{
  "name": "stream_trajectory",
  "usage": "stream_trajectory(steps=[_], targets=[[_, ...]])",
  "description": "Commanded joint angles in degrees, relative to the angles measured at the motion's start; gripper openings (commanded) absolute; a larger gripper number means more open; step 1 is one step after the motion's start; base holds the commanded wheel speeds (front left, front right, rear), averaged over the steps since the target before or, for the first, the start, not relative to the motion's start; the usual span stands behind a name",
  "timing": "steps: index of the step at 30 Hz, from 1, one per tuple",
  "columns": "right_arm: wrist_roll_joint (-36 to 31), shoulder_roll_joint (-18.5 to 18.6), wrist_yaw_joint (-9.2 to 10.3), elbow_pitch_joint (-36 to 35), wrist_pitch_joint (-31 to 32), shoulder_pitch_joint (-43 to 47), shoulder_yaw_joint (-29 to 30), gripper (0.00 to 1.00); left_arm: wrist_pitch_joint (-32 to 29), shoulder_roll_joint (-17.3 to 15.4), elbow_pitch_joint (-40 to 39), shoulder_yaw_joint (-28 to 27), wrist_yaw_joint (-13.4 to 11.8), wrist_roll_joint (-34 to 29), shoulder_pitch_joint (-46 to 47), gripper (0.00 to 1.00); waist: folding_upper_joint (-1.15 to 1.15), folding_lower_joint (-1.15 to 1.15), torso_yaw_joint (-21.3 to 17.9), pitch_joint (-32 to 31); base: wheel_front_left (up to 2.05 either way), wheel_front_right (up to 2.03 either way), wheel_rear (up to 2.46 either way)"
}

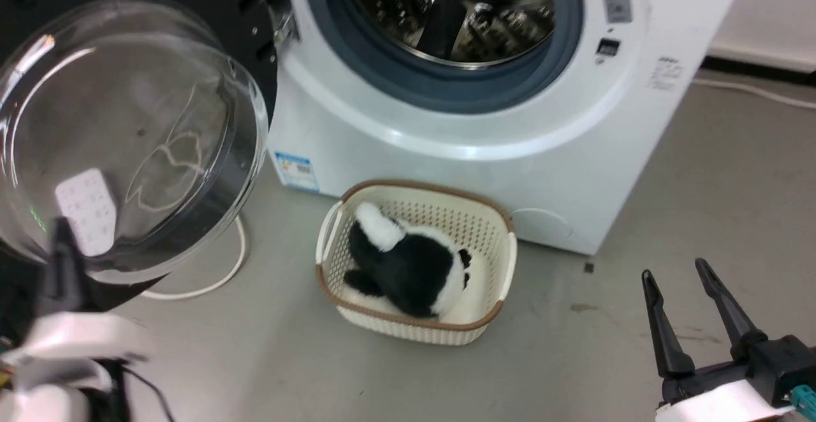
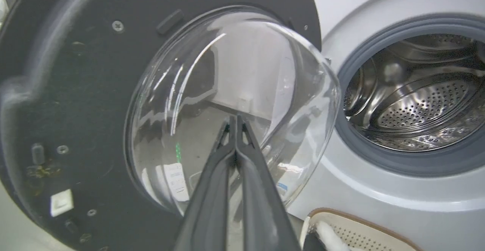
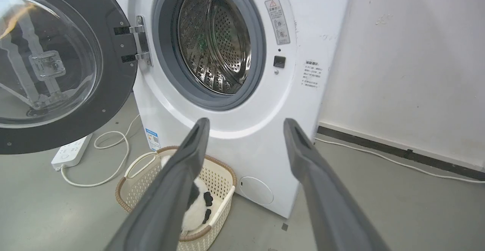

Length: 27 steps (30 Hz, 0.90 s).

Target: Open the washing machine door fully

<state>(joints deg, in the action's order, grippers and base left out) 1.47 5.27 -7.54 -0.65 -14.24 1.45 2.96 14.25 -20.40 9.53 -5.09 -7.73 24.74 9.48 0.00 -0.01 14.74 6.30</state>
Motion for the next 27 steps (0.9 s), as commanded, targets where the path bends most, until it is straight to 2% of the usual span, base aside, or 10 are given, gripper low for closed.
stream_trajectory(steps=[1, 2, 3, 9, 10, 11, 19, 27], targets=[[-0.19, -0.29, 0.05, 0.05, -0.35, 0.66, 0.15, 1.00, 0.46, 1.22, -1.88, 0.84, -0.43, -0.47, -1.59, 0.00, 0.00, 0.01, -1.97, -1.89, 0.00, 0.00, 0.00], [-0.32, -0.38, 0.05, 0.05, -0.41, 0.75, 0.21, 1.00, 0.45, 2.45, -3.94, 1.81, -0.82, -0.72, -2.90, 0.00, 0.00, 0.01, -2.56, -2.28, 0.00, 0.00, 0.00], [-0.72, -0.69, 0.05, -0.05, -0.55, 1.06, 0.30, 1.00, -0.46, 5.07, -8.85, 4.23, -0.48, 0.03, -6.07, 0.00, 0.00, 0.01, -4.49, -3.28, 0.00, 0.00, 0.00], [-0.25, -1.53, 0.05, -0.05, -0.68, 2.27, 0.24, 1.00, -1.91, 7.52, -11.83, 8.69, -0.43, -0.82, -9.51, 0.00, 0.00, 0.01, -8.02, -4.31, 0.00, 0.00, 0.00], [-0.23, -1.62, 0.05, 0.05, -0.69, 2.40, 0.07, 1.00, -2.02, 7.79, -11.62, 9.47, -0.52, -1.28, -9.86, 0.46, 0.00, 0.01, -8.59, -4.42, 0.00, 0.00, 0.00], [-0.18, -1.70, 0.05, 0.12, -0.71, 2.51, -0.02, 1.00, -2.08, 8.03, -11.36, 10.21, -0.56, -1.70, -10.10, 1.00, 0.00, 0.01, -9.05, -4.46, 0.00, 0.00, 0.00], [0.03, -2.15, 0.05, 0.46, -0.74, 2.80, -0.96, 1.00, -1.09, 7.58, -8.27, 15.48, -0.07, -6.98, -11.20, 1.00, 0.00, 0.01, -11.74, -4.80, 0.00, 0.00, 0.00], [0.13, -2.34, 0.05, 0.41, -0.75, 3.47, -0.91, 1.00, 0.01, 9.47, -6.20, 17.76, -1.65, -9.50, -12.26, 1.00, 0.00, 0.01, -12.66, -5.28, 0.00, 0.00, 0.00]])
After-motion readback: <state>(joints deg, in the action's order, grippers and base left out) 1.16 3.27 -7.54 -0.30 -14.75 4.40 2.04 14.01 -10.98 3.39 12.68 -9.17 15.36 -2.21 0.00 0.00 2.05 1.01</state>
